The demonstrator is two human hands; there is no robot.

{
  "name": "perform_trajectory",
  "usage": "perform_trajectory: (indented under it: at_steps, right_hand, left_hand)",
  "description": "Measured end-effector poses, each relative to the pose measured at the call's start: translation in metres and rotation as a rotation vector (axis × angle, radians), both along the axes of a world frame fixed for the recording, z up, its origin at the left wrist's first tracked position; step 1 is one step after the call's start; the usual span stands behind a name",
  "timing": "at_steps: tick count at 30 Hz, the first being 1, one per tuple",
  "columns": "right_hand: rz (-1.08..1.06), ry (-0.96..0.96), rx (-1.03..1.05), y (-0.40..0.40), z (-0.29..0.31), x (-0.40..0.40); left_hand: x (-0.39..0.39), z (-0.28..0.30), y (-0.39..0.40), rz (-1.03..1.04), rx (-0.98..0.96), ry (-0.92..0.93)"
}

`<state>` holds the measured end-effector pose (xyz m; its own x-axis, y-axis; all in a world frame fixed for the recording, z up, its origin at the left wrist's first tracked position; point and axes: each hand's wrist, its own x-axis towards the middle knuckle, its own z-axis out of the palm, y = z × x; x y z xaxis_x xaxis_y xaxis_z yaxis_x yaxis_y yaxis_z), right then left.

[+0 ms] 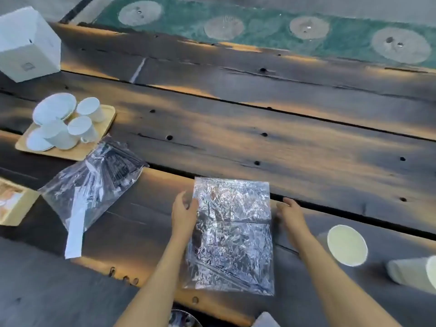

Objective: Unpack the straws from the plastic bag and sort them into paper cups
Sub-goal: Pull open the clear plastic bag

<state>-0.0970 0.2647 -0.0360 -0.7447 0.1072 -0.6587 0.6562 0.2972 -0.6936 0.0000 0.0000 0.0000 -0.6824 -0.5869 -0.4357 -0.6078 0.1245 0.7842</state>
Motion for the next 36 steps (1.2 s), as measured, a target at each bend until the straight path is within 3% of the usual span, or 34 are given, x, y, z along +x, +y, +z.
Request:
perform_trajectory:
  at_steps: [6,10,16,22,28,32,36]
  right_hand:
    - [-0.067,-0.112,-0.061,-0.018,-0.004,0.004]
    - [-0.035,-0.053,-0.141,-0.021,-0.006,0.007]
    - [-0.006,0.032,-0.135,-0.017,0.004,0.013]
    - [0.052,0.082,-0.158,-0.005,0.044,0.028]
    - [0.078,0.254,-0.199,0.014,0.099,0.053]
    - [0.013,0.323,-0.233,0.03,0.128,0.073]
    - [-0.091,0.297,-0.398,0.054,0.155,0.095]
  left_hand:
    - [-0.023,-0.023,-0.013,0.103,0.08,-0.142]
    - [-0.033,-0.034,-0.017,0.038,-0.002,-0.229]
    - [-0.034,-0.042,-0.022,0.032,0.078,-0.239]
    - [-0.027,-0.013,-0.022,0.053,0.22,0.006]
    - [-0.015,0.047,-0.004,-0.037,0.22,0.223]
    - [0.003,0.093,0.011,-0.069,0.276,0.29]
    - [0.026,0.134,0.018,-0.135,0.367,0.381]
